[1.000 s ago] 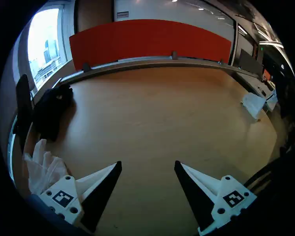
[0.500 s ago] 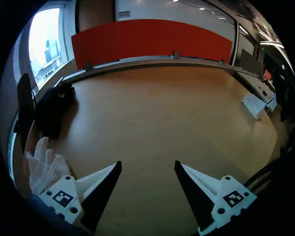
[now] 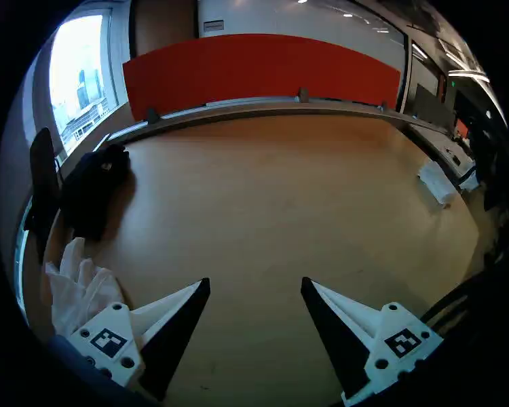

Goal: Fold towel

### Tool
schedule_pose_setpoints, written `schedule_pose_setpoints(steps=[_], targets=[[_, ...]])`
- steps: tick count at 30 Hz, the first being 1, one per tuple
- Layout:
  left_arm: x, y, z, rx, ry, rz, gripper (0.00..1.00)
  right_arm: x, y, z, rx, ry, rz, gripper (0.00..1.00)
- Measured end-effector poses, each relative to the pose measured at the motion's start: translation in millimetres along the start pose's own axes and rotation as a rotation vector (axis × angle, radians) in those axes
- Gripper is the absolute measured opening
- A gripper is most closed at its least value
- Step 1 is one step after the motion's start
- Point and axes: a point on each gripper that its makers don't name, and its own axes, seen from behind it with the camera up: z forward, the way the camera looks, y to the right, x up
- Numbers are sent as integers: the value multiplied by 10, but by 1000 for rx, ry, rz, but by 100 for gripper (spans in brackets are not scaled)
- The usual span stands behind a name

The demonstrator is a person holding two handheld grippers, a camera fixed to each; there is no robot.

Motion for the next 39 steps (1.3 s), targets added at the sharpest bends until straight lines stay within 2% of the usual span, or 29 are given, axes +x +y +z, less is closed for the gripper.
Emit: schedule_pose_setpoints(steps=[2, 4, 6, 18, 22, 33, 39], targets=[[3, 4, 3, -1, 1, 1, 100, 13, -4, -6, -4, 5, 3, 70], [6, 7, 5, -2, 1, 2, 100, 31, -17, -9, -4, 9, 10, 89], [11, 10, 8, -4, 2, 3, 100, 57, -42, -10, 3, 14, 25, 99], [9, -20, 2, -7, 8, -2, 100, 237, -121, -42, 13, 55, 65, 100], [13, -37, -4, -5, 11, -8, 100, 287, -173, -44, 27, 74, 114, 100], [63, -85, -15, 1, 23, -15, 100, 463, -355, -12, 67, 140, 307, 100], [95, -116, -11, 6, 32, -29, 100, 497, -396, -15, 56, 159, 345, 100]])
